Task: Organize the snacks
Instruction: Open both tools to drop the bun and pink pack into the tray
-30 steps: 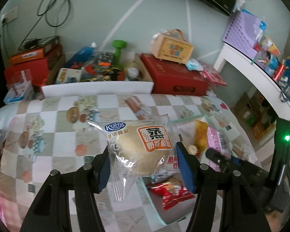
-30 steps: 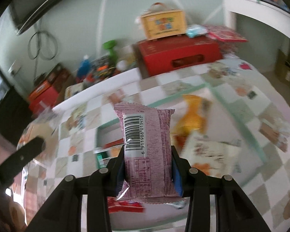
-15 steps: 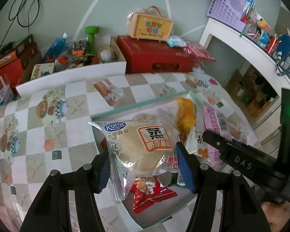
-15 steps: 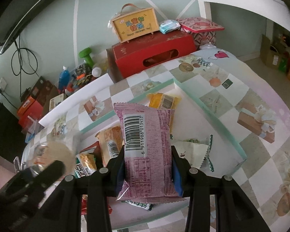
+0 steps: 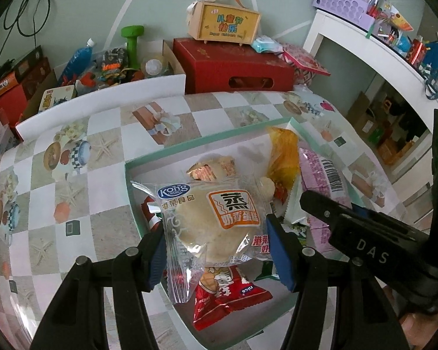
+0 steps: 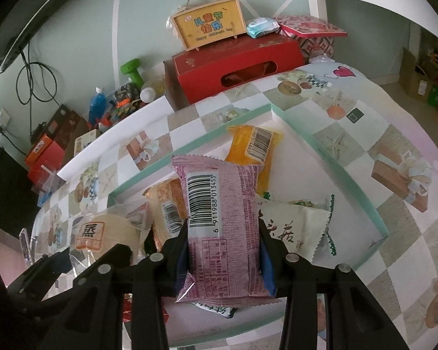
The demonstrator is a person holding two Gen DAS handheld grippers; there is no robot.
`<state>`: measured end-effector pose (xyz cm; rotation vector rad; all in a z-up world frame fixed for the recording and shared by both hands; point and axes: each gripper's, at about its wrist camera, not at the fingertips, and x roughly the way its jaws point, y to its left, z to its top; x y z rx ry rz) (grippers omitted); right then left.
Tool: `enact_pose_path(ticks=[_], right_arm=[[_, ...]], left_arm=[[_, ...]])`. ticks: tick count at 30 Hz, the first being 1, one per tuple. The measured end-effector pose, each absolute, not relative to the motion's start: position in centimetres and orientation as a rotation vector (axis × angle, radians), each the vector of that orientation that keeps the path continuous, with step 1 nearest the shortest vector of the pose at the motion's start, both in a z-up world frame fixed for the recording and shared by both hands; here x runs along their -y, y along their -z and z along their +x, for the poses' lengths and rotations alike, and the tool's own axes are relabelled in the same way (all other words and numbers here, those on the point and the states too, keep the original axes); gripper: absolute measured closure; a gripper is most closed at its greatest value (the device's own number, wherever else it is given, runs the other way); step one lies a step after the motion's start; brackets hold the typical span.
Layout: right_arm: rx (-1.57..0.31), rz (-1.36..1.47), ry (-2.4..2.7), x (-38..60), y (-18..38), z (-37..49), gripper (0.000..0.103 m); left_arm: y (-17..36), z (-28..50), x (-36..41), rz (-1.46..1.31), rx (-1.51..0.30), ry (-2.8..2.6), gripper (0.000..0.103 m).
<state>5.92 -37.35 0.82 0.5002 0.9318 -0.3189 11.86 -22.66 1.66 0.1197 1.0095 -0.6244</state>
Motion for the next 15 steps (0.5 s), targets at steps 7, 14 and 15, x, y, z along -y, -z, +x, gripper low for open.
enact_pose_path(ticks=[7,14,15], right_arm=[[-0.94,0.51,0.316,37.6,-0.5,6.1,0.059],[-0.956,0.504,0.313,37.5,-0.3,6.3,0.058],[-0.957,0.503,0.313,37.4,-0.3,6.3,0.058]], left_arm=[[-1.7,11.9,22.5,0.097,-1.028,0.627,0.038],[-2.8,11.4,21.3,0.071,-1.014,0.629,0.036],[-2.9,11.3,20.9,0.066,-1.014,0.62,0.035]])
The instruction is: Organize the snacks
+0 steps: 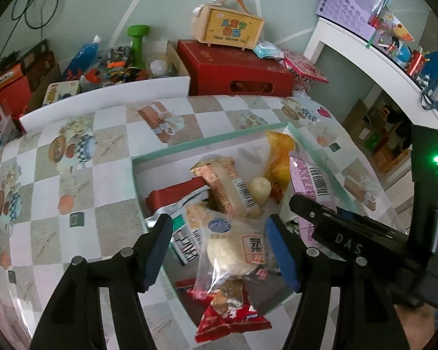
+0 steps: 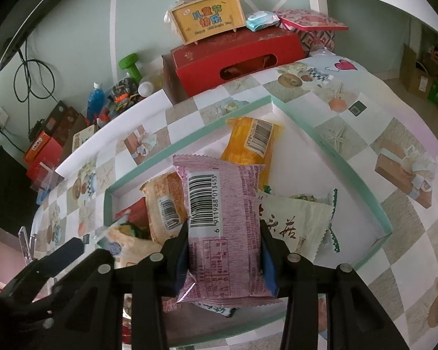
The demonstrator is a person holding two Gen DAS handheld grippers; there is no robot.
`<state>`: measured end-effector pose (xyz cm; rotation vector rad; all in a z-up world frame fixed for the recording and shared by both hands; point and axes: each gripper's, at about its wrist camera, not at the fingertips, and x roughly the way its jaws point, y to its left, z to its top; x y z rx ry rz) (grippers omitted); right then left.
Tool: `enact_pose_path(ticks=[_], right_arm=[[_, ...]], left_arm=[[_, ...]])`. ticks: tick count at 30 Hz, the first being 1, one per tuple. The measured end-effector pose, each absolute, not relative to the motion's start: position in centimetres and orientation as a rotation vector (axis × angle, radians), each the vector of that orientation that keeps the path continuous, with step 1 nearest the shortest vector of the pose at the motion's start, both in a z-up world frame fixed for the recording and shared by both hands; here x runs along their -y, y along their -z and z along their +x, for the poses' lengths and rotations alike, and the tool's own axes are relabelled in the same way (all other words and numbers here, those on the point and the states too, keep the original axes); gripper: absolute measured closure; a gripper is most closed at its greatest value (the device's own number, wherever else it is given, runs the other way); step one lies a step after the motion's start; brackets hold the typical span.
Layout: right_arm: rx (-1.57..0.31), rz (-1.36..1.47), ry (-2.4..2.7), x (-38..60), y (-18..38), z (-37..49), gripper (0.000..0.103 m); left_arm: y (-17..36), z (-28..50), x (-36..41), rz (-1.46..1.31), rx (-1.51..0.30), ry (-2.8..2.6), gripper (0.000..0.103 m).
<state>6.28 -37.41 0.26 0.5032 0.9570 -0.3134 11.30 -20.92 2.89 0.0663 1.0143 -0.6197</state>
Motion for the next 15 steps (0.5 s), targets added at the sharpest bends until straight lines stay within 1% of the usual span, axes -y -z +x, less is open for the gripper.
enact_pose_path(ticks=[1,2,3,4,5,6,7,9,10,11,12,14,15], right_arm=[[-0.959,0.502,0.312,37.3,-0.3,6.3,0.058],[-0.959,0.501,0.309,37.3,-0.3,6.3,0.056],[-0.958,0.501,0.307,37.2,-0.3,6.3,0.055],[-0.956,0.503,0.303,37.1,-0.3,6.3,0.049],[-0.953,0.505,0.299,37.0,-0.4,6.3,0.039],[-0.952,0.5,0.293,36.8,-0.5,6.2,0.036],[-0.954,0.491,0.29,36.6,-0.6,6.2,0.034],[-0.963,0.463,0.286,36.1,-0.8,6.2,0.032],[-0.969,0.45,0.287,35.7,-0.9,6.1,0.028],[-0.973,0.437,0.286,35.4,-1.0,6.0,0.023],[-0.974,0.427,0.282,35.1,-1.1,5.8,0.021],[-0.984,0.4,0.27,34.3,-1.3,5.5,0.014],[-0.988,0.387,0.267,33.9,-1.4,5.4,0.011]], left_arm=[[-2.9,11.3,20.5,0.063,-1.016,0.606,0.035],[-3.0,11.3,20.0,0.062,-1.017,0.592,0.032],[-2.9,11.3,19.5,0.064,-1.017,0.574,0.024],[-2.9,11.3,18.9,0.066,-1.017,0.552,0.021],[-2.8,11.4,18.3,0.067,-1.017,0.529,0.017],[-2.7,11.5,17.6,0.067,-1.019,0.507,0.015],[-2.6,11.5,16.9,0.065,-1.023,0.482,0.014],[-2.3,11.6,15.2,0.053,-1.028,0.428,0.011],[-2.2,11.6,14.5,0.045,-1.028,0.408,0.009],[-2.0,11.5,13.6,0.034,-1.025,0.382,0.004],[-2.0,11.4,12.9,0.029,-1.02,0.362,0.001],[-1.8,10.9,11.6,0.038,-1.009,0.313,0.001],[-1.6,10.7,11.2,0.052,-1.007,0.293,0.001]])
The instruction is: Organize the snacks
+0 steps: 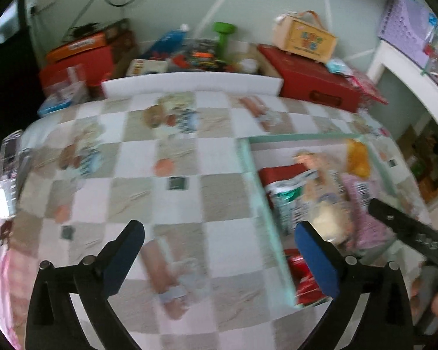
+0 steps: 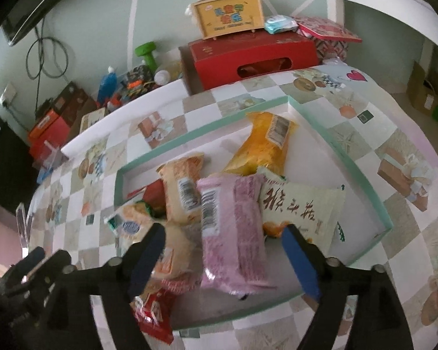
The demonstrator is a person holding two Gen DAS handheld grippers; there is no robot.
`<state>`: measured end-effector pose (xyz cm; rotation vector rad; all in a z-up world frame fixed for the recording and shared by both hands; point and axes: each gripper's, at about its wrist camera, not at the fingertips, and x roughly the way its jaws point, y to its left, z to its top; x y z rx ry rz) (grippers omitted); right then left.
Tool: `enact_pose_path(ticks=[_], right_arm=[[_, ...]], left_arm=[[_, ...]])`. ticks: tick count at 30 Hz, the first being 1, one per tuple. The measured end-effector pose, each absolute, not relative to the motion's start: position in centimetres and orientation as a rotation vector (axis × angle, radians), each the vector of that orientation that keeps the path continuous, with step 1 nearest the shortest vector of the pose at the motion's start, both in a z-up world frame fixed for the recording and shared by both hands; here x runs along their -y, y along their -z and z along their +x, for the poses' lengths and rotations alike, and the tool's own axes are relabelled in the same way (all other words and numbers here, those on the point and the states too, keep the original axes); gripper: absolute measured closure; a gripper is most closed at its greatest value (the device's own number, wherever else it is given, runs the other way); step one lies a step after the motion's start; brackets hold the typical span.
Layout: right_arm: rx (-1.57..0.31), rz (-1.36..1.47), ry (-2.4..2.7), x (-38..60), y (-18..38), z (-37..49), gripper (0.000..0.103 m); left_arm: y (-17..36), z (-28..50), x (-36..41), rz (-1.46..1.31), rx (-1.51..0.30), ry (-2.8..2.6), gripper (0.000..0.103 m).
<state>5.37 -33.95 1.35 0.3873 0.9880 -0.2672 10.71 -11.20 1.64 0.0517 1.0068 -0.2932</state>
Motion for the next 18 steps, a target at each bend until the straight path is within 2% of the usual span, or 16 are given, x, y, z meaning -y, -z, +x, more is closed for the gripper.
enact_pose_path(ticks=[2,18], right_arm=[[-0.995,0.359,0.26,33.2,-1.4,5.0,0.0],[-1.07,0.193,0.198,27.6,-1.4,-0.2,0.0]], left_arm=[[-1.4,10.2,10.2,0.069,-1.003,0.262,0.001],[-0.6,4.0,4.6,0.102,-1.047,0.037,0.001]])
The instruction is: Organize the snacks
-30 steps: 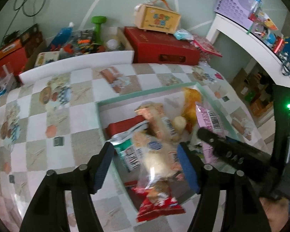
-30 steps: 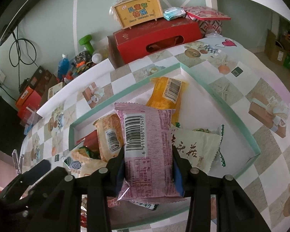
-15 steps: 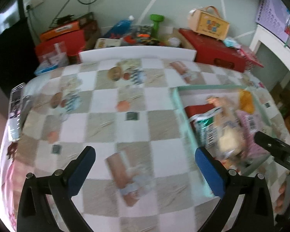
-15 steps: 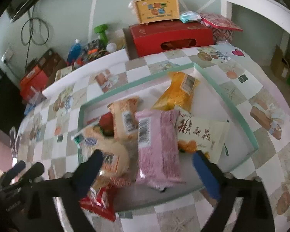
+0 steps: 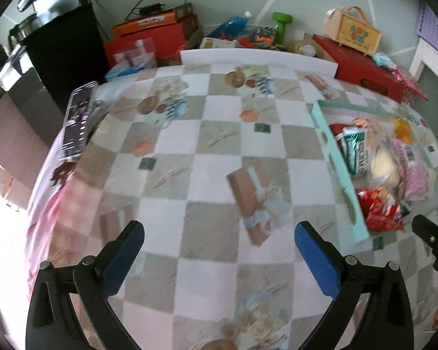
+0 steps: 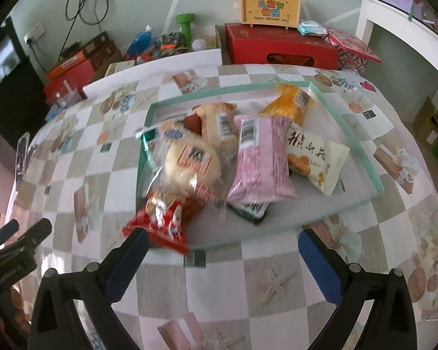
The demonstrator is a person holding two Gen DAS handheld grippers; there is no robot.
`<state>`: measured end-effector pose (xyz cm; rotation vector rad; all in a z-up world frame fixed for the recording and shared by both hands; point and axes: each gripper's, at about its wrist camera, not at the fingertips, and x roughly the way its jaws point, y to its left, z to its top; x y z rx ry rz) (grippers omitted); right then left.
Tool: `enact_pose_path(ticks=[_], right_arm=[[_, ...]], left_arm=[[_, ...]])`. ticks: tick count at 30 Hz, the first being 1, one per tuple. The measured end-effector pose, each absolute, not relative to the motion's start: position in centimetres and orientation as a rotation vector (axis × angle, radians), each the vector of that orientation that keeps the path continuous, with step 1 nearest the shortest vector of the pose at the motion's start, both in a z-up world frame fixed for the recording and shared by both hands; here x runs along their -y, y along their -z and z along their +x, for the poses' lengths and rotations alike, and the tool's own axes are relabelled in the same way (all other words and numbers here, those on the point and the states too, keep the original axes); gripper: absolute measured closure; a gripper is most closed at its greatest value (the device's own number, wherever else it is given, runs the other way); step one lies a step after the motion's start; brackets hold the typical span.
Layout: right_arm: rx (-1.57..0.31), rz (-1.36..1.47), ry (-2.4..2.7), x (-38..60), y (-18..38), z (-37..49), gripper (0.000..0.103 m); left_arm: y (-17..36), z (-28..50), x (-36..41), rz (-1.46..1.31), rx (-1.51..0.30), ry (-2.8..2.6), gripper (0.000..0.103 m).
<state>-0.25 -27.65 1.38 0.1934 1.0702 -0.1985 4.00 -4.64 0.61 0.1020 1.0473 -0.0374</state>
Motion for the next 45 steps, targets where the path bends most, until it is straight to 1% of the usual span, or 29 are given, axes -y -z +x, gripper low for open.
enact_pose_path(ticks=[3,9,45], right_arm=[[-1.082,0.172,0.186,26.9,-1.3,-0.9,0.0],[-1.09,0.147,0.169,25.8,-1.4,-1.7,0.0],[-1.098,0.128,0.171,25.1,-2.0,-2.8,0.0]], left_arm=[[-0.5,3.2,4.6,0.153,-1.048,0.006,0.001],[-0.4,2.1,4.3,0.163,-1.068,0.021,0.001],[-1.1,0.8,3.8,0.139,-1.087,0.035,0.001]])
